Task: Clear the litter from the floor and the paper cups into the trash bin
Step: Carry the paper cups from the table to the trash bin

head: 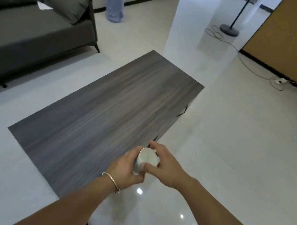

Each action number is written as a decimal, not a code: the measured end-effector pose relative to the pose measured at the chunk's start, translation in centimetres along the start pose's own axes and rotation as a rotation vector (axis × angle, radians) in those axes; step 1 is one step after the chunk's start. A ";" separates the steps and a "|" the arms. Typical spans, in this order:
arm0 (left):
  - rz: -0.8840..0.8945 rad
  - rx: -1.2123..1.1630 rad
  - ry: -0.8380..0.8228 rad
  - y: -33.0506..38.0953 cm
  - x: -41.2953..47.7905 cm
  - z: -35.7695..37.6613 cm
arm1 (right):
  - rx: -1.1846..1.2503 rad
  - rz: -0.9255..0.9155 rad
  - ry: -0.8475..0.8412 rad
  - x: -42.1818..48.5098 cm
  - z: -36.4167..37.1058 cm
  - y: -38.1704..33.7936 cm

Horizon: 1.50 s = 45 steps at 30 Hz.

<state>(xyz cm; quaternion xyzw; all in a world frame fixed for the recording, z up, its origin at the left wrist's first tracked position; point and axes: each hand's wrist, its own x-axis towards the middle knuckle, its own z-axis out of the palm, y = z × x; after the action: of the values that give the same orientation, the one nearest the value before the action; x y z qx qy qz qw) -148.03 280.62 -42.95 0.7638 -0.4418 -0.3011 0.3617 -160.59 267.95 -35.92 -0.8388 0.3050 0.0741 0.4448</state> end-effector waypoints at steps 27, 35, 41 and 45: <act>0.459 0.268 -0.516 40.8 24.0 41.1 | 0.070 0.788 0.528 -28.4 -33.5 42.6; 0.581 0.332 -0.601 52.6 34.2 53.2 | 0.158 0.846 0.614 -29.4 -44.7 53.1; 0.587 0.318 -0.578 61.3 42.7 63.4 | 0.138 0.839 0.601 -30.0 -55.9 63.2; 0.578 0.339 -0.558 66.9 47.9 68.6 | 0.103 0.820 0.586 -30.7 -64.4 68.4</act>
<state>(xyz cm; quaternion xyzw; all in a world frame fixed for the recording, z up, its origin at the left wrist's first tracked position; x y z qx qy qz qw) -211.56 194.91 -33.12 0.5466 -0.7614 -0.3057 0.1674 -234.20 202.04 -33.53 -0.6128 0.7245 -0.0110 0.3154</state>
